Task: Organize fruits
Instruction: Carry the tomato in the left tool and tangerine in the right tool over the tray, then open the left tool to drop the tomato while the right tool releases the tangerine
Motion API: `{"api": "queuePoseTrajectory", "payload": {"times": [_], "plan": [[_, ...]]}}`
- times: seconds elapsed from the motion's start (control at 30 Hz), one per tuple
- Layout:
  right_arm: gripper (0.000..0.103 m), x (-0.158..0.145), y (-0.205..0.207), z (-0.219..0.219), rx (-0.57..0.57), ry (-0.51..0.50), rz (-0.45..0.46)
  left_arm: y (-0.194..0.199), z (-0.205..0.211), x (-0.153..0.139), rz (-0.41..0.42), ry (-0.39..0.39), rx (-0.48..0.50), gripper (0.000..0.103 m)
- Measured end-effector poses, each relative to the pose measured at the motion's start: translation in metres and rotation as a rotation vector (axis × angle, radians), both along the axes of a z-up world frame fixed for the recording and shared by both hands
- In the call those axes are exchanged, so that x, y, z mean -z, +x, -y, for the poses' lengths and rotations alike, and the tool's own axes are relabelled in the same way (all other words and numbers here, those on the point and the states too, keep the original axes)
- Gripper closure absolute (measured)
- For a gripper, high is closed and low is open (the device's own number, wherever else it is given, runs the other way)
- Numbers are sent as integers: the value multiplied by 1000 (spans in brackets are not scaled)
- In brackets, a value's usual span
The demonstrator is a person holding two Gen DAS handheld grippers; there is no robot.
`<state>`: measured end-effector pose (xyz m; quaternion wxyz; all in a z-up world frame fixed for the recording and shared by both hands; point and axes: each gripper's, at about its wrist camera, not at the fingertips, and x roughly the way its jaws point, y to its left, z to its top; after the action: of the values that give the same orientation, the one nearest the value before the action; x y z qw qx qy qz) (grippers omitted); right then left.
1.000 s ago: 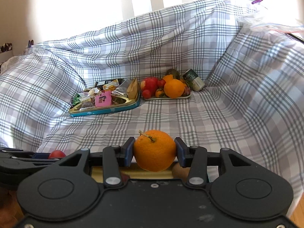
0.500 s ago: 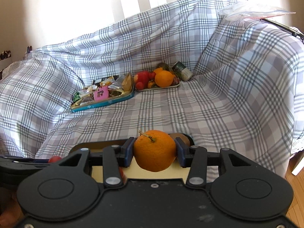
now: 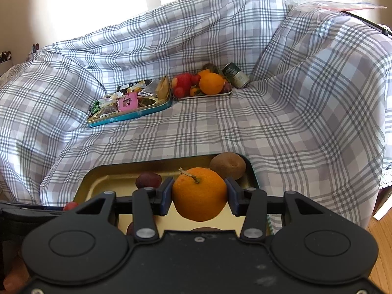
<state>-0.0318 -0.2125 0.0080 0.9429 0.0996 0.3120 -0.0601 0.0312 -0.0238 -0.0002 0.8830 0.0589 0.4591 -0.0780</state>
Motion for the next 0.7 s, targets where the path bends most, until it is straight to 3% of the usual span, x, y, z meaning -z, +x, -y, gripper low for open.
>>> {"api": "queuePoseTrajectory", "payload": {"times": [0.43, 0.7], "plan": [[56, -1, 4, 1, -6, -3, -3, 6, -5, 1, -16, -24, 2, 59], [56, -1, 8, 1, -6, -15, -2, 17, -1, -4, 78, 64, 73, 59]]}}
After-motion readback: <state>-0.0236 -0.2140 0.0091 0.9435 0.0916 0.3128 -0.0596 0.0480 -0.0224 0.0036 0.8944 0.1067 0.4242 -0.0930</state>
